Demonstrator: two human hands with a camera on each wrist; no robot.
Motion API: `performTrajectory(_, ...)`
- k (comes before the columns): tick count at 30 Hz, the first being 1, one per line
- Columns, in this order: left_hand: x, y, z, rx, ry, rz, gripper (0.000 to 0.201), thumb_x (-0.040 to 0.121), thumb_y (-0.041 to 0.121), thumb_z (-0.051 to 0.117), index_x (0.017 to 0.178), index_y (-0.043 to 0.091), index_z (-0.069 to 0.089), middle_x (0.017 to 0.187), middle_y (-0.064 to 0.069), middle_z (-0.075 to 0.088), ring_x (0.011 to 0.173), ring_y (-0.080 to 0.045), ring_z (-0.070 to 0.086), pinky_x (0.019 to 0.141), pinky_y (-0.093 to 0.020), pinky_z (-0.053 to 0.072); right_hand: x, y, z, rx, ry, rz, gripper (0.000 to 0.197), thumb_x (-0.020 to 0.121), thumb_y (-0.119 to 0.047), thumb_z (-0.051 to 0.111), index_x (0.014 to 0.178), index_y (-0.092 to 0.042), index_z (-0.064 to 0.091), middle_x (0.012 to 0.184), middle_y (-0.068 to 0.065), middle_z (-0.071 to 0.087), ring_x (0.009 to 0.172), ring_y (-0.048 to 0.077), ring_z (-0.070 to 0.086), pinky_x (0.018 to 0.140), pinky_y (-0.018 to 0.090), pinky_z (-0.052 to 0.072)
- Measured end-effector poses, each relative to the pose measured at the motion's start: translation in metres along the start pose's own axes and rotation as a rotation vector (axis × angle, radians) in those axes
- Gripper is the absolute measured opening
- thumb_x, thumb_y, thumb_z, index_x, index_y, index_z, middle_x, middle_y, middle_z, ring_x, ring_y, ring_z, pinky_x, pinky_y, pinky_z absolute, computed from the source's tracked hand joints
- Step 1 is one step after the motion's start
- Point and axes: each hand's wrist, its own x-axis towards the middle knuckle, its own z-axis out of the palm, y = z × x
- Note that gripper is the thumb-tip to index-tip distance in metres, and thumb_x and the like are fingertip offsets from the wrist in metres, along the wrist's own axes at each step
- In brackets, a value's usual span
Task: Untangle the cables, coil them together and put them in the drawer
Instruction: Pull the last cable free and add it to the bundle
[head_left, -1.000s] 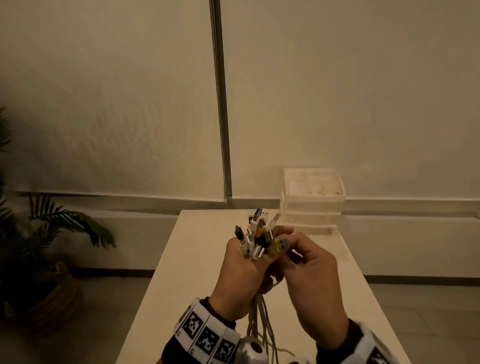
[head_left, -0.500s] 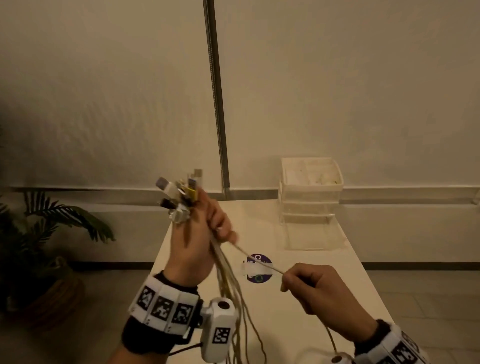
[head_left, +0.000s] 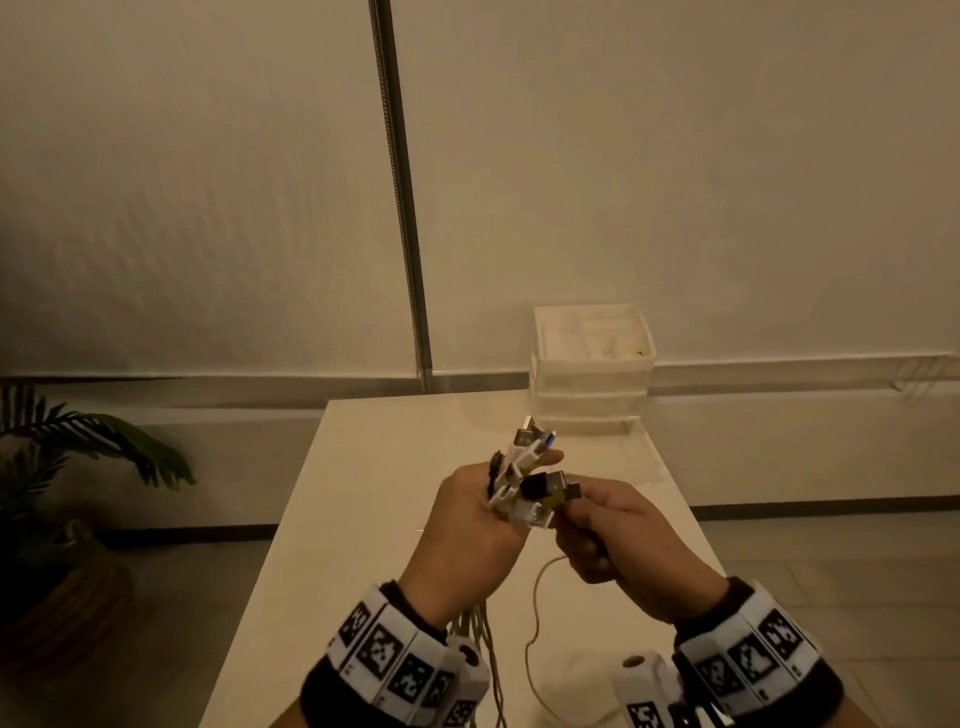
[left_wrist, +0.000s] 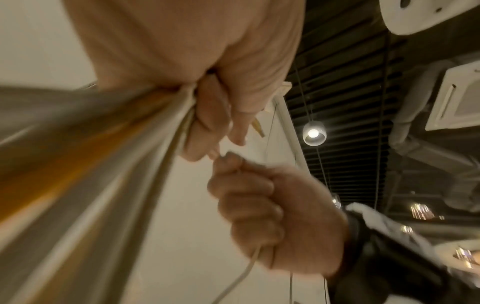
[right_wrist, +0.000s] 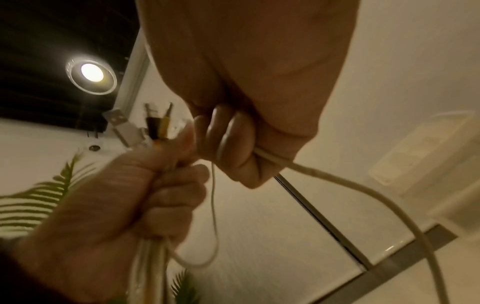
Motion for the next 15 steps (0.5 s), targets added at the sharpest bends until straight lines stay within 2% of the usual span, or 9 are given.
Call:
performTrajectory(1,0.001,-0.002,0.001,0.026,0.015,0.021,0.032,0.088,0.011,0.054,0.108,0.026,0.073,0.089,0.011,0.073,0.072,0.004,0.065,0.063,-0.010,0.048,0.001,-0.003,0.002,0.017,-0.012,-0.006,0.043,0.101,-0.011,0.035,0.065,-0.015,0.057,0.055,0.005,0.029,0.049,0.017,0.018,0.051,0.033,0.012)
performTrajectory(2,0.001,-0.004,0.000,0.055,0.031,0.043,0.031,0.083,0.011,0.052,0.100,0.023,0.075,0.083,0.010,0.073,0.074,-0.003,0.066,0.065,-0.016,0.051,0.002,-0.005,0.003,0.029,-0.023,-0.011,0.040,0.100,-0.011,0.036,0.066,-0.014,0.057,0.055,0.005,0.029,0.050,0.018,0.017,0.052,0.034,0.012)
performTrajectory(3,0.001,-0.006,-0.001,0.091,0.048,0.062,0.027,0.080,0.009,0.051,0.089,0.020,0.074,0.075,0.008,0.071,0.069,-0.007,0.064,0.062,-0.020,0.050,0.002,-0.006,0.004,0.035,-0.033,-0.015,0.038,0.100,-0.011,0.037,0.068,-0.013,0.058,0.055,0.006,0.030,0.049,0.018,0.017,0.051,0.033,0.012)
performTrajectory(4,0.002,-0.008,-0.004,0.134,0.055,0.074,0.022,0.078,0.006,0.051,0.077,0.020,0.068,0.067,0.009,0.066,0.062,-0.007,0.059,0.056,-0.019,0.044,0.001,-0.006,0.003,0.041,-0.047,-0.017,0.036,0.100,-0.012,0.039,0.071,-0.012,0.059,0.056,0.006,0.031,0.049,0.017,0.018,0.051,0.032,0.013)
performTrajectory(6,0.003,-0.011,-0.008,0.233,0.017,0.084,0.032,0.078,-0.002,0.054,0.067,0.028,0.055,0.058,0.013,0.058,0.056,-0.006,0.050,0.052,-0.013,0.034,0.001,-0.004,0.002,0.031,-0.077,-0.006,0.026,0.097,-0.016,0.044,0.079,-0.007,0.059,0.055,0.007,0.034,0.047,0.016,0.021,0.050,0.030,0.016)
performTrajectory(9,0.007,-0.012,-0.015,0.275,0.012,0.091,0.048,0.080,-0.009,0.051,0.063,0.036,0.050,0.059,0.022,0.059,0.056,-0.002,0.050,0.051,-0.010,0.031,0.000,0.002,-0.002,0.016,-0.101,-0.007,0.027,0.100,-0.017,0.042,0.084,-0.005,0.061,0.055,0.005,0.038,0.047,0.015,0.024,0.051,0.030,0.017)
performTrajectory(12,0.010,-0.009,-0.026,0.215,0.159,0.070,0.058,0.082,-0.015,0.050,0.066,0.040,0.055,0.060,0.031,0.061,0.056,0.008,0.054,0.051,-0.008,0.033,-0.004,0.012,-0.010,-0.003,-0.111,-0.018,0.029,0.095,-0.027,0.046,0.084,-0.007,0.063,0.055,0.003,0.039,0.048,0.016,0.023,0.052,0.033,0.015)
performTrajectory(14,0.012,-0.014,-0.042,0.133,0.298,0.009,0.057,0.085,-0.015,0.048,0.073,0.039,0.061,0.057,0.025,0.062,0.050,0.005,0.053,0.050,-0.012,0.036,-0.009,0.022,-0.017,-0.010,-0.113,-0.001,0.029,0.092,-0.029,0.049,0.080,-0.008,0.063,0.055,0.003,0.037,0.049,0.017,0.022,0.053,0.034,0.015)
performTrajectory(15,0.014,-0.018,-0.053,0.084,0.371,-0.030,0.052,0.087,-0.012,0.048,0.072,0.035,0.064,0.054,0.019,0.060,0.047,-0.001,0.050,0.051,-0.021,0.039,-0.012,0.027,-0.021,0.007,-0.107,0.012,0.028,0.092,-0.030,0.050,0.079,-0.008,0.063,0.054,0.004,0.035,0.049,0.017,0.022,0.052,0.033,0.016)
